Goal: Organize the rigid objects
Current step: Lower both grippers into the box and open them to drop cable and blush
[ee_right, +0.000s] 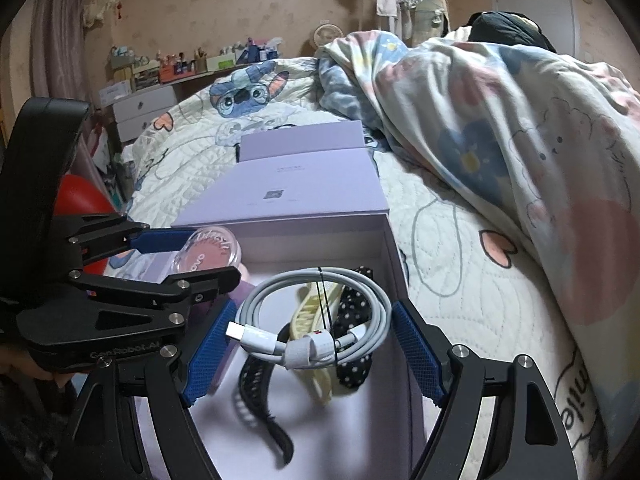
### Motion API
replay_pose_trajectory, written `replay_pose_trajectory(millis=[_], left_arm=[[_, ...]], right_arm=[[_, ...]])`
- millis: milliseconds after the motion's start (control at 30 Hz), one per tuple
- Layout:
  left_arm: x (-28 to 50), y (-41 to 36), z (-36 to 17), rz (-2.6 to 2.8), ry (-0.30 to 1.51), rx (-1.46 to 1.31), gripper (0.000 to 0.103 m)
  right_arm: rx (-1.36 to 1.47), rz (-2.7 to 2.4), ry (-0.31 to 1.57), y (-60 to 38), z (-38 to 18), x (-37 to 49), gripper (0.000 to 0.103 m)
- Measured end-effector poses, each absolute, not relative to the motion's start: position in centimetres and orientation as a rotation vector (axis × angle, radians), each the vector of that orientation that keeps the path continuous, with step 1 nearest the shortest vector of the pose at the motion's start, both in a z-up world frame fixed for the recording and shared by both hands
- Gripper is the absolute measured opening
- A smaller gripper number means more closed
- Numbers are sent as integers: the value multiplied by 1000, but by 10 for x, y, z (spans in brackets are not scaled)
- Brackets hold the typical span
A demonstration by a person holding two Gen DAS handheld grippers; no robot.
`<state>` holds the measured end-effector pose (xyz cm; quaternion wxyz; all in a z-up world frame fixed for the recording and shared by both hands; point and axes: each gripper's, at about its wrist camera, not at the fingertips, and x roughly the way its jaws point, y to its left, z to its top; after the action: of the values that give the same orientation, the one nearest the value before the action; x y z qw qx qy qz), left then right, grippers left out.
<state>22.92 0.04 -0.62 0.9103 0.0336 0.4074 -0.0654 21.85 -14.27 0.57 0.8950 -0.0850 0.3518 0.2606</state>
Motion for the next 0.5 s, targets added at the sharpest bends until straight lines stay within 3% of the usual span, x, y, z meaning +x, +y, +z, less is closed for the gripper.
replay_pose_trajectory(millis=[500], left_arm=[[246,-3,-23,-103,888,107,52]], right_arm=[[-225,510,765,-135,-4,233,81]])
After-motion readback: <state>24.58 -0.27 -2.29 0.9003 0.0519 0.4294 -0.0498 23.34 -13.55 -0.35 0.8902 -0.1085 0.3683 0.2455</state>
